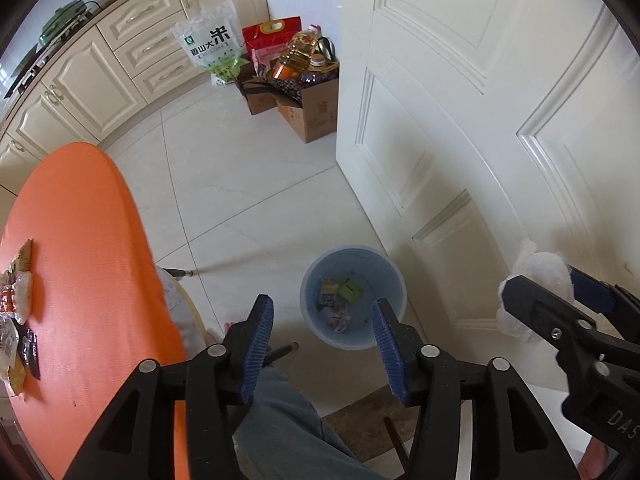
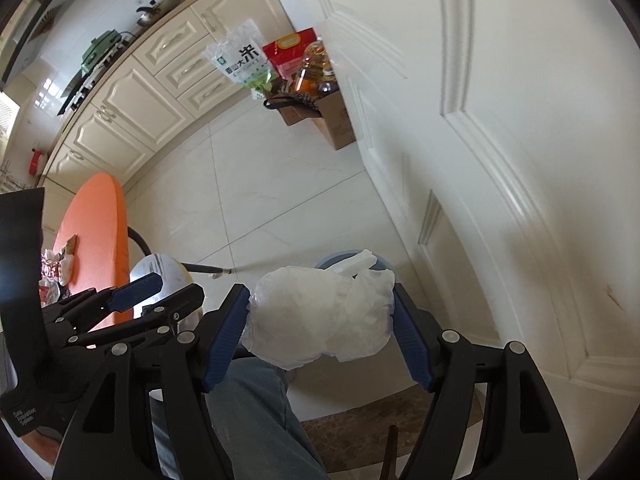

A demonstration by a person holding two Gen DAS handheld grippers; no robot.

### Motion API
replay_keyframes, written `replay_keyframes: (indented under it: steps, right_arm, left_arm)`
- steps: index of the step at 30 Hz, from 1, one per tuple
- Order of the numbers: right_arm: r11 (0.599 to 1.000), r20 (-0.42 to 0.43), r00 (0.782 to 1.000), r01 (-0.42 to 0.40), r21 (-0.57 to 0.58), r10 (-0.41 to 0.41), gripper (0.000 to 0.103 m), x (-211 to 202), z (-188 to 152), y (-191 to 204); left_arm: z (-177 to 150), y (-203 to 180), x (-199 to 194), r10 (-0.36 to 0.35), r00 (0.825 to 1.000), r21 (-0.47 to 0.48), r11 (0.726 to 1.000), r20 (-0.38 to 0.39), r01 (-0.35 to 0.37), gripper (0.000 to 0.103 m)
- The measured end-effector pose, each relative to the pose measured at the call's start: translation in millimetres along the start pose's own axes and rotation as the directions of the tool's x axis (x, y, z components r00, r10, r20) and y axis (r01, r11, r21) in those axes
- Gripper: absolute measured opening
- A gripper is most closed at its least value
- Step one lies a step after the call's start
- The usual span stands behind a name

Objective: Collect trash
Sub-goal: 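Return both open tools over the remaining trash on the table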

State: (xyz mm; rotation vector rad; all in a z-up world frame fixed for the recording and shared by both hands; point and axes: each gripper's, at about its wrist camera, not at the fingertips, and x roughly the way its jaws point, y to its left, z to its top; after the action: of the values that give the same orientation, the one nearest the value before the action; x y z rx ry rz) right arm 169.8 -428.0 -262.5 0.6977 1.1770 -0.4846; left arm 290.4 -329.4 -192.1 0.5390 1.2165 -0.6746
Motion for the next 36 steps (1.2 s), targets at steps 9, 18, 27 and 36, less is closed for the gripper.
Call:
replay_keyframes:
  steps: [9,18,27,36]
  right_arm:
    - [0.999,-0.050,0.998,0.027,-0.042,-0.029,0.080,8,-6,20]
    - [0.999,-0.046,0.998,0.040,-0.016,-0.040,0.081,1,-7,18]
    - [0.998,-0.002,0.998,0.059,-0.027,-0.059,0.082,-23,-14,22]
    - [0.995,0.055,0.996,0.071,-0.066,-0.068,0.082,-54,-32,42]
  left_arm:
    - [-16,8,-12,0.004,1.000,-0.010,1.000,0.022,-0.004,0.051]
    - [-23,15,-21,-0.012,1.000,-0.014,1.000,0.021,0.012,0.051]
    - [-38,26,-46,-0.013,0.999,-0.024,1.000,0.042,0.014,0.051]
    - [-66,28,-84,-0.014,0.995,-0.029,0.999,0.096,0.017,0.051]
